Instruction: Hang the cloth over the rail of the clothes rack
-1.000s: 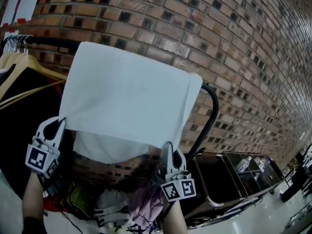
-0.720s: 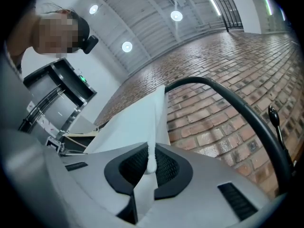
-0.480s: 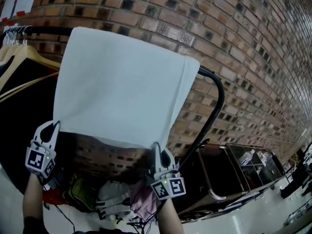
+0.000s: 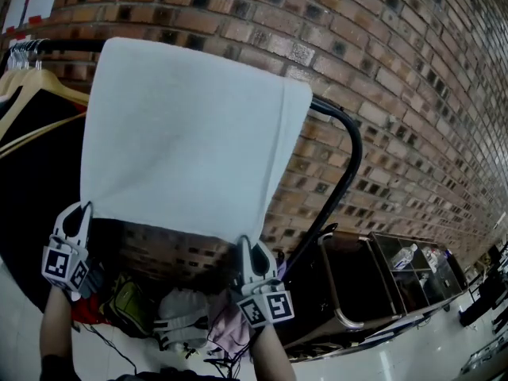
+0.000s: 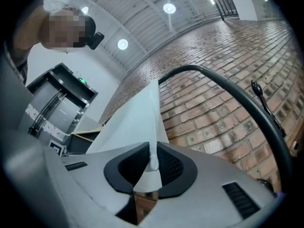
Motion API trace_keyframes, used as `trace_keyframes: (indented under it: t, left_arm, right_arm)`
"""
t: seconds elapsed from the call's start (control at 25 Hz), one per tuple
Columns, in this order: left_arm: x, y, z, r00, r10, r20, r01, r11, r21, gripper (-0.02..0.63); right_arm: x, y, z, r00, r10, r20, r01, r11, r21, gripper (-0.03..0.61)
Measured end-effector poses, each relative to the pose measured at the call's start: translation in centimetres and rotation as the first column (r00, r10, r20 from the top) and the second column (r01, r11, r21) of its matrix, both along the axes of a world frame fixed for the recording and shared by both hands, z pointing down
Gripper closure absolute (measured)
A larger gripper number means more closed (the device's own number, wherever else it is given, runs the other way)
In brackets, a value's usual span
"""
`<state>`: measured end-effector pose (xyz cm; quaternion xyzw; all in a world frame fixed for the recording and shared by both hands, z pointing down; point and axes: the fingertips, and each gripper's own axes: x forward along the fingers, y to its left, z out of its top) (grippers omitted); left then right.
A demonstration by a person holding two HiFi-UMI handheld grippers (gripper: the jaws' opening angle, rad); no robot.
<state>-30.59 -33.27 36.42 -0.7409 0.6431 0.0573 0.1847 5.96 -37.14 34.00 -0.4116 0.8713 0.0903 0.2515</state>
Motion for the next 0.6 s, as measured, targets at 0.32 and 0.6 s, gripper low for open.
trace_keyframes:
  t: [0.32, 0.6]
  left_arm:
    - [-0.2, 2.2, -1.8, 0.997, -0.074, 0.010, 0.074, 0.997, 0.009, 0.485]
    - [1.2, 2.3, -7.1, 0.999, -0.030, 0.044, 0.028, 0.999, 0.035, 0.485]
  right_arm:
    - [3.9, -0.5, 0.4, 0.995, 0.090, -0.040, -0.090, 0.996, 0.004, 0.500]
    - [6.4, 2.0, -6.7, 0.963, 0.263, -0.056, -0.245, 0.945, 0.217, 0.499]
